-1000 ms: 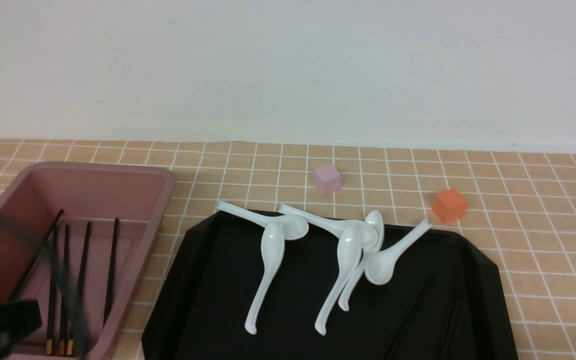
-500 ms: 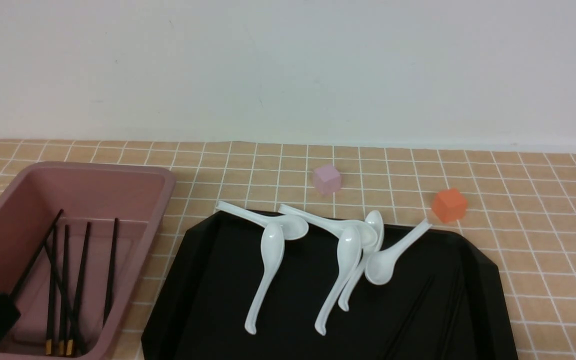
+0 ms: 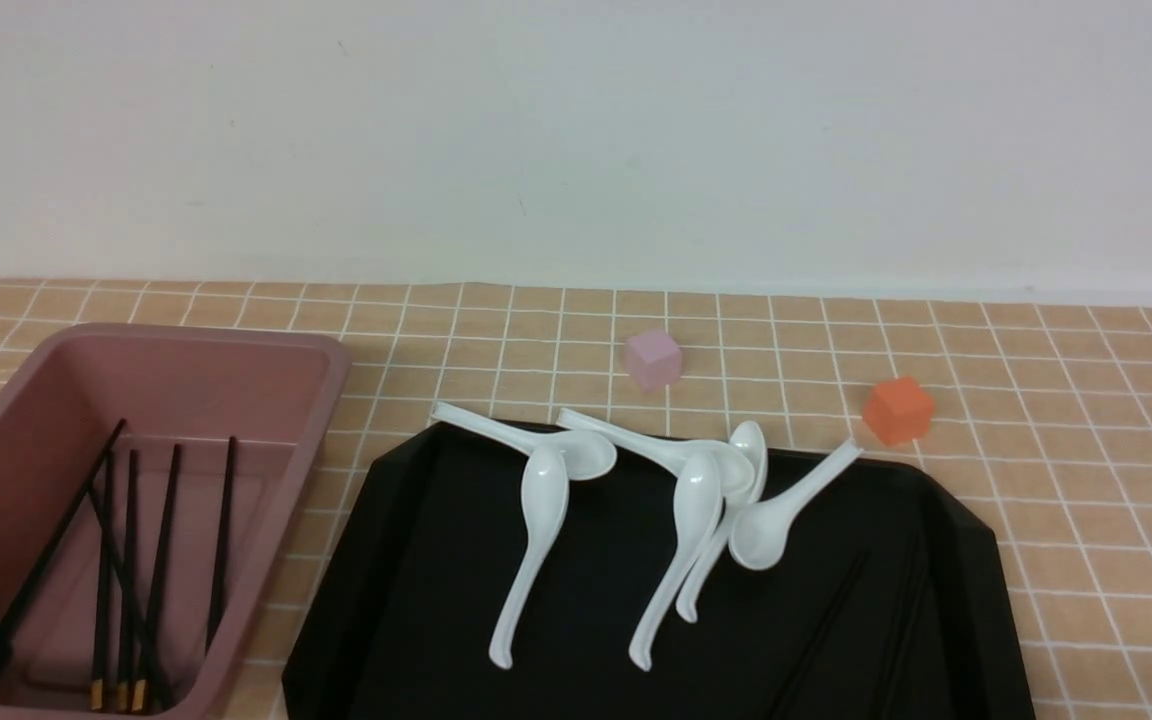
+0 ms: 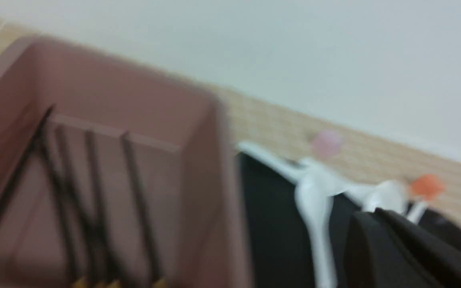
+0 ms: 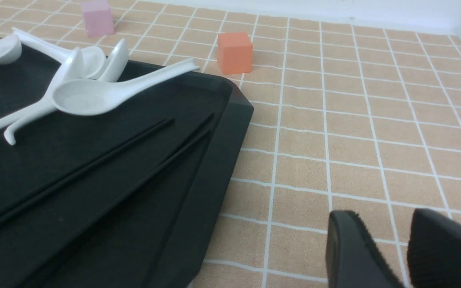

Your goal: On brown tablecloth take chopsticks from black tray and put them in box.

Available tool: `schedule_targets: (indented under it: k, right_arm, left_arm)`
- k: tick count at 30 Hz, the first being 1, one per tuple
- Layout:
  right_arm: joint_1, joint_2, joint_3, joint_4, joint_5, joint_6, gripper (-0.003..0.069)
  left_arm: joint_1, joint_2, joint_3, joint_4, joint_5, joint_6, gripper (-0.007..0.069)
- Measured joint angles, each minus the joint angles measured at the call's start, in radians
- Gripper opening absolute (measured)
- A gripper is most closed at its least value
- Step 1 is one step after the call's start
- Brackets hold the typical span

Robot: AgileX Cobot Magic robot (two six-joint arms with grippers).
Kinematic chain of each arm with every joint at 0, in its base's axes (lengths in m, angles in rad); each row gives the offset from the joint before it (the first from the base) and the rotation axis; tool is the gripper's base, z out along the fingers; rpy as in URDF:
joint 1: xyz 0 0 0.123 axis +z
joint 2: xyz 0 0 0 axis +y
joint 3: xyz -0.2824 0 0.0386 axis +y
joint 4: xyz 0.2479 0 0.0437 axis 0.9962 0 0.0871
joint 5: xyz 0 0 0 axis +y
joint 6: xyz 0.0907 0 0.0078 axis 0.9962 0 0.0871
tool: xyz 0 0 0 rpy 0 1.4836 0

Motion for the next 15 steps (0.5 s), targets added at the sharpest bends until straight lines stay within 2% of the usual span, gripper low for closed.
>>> schedule_targets:
  k: [4,8,11,15]
  right_arm:
    - [0.0,0.0,0.0,0.0,0.0,0.0,0.0239]
    - [0.0,0.0,0.0,0.0,0.0,0.0,0.0239]
    - [0.0,0.0,0.0,0.0,0.0,0.0,0.0239]
    - [0.0,0.0,0.0,0.0,0.0,0.0,0.0239]
  left_arm:
    - [0.0,-0.075,0.08,0.227,-0.001,-0.151,-0.0012]
    - [0.0,-0.136,0.129,0.387,-0.006,-0.32,-0.0011]
    - [0.0,-0.185,0.161,0.485,-0.015,-0.454,-0.0009]
    - [0.0,-0.198,0.212,0.542,-0.023,-0.539,-0.0008]
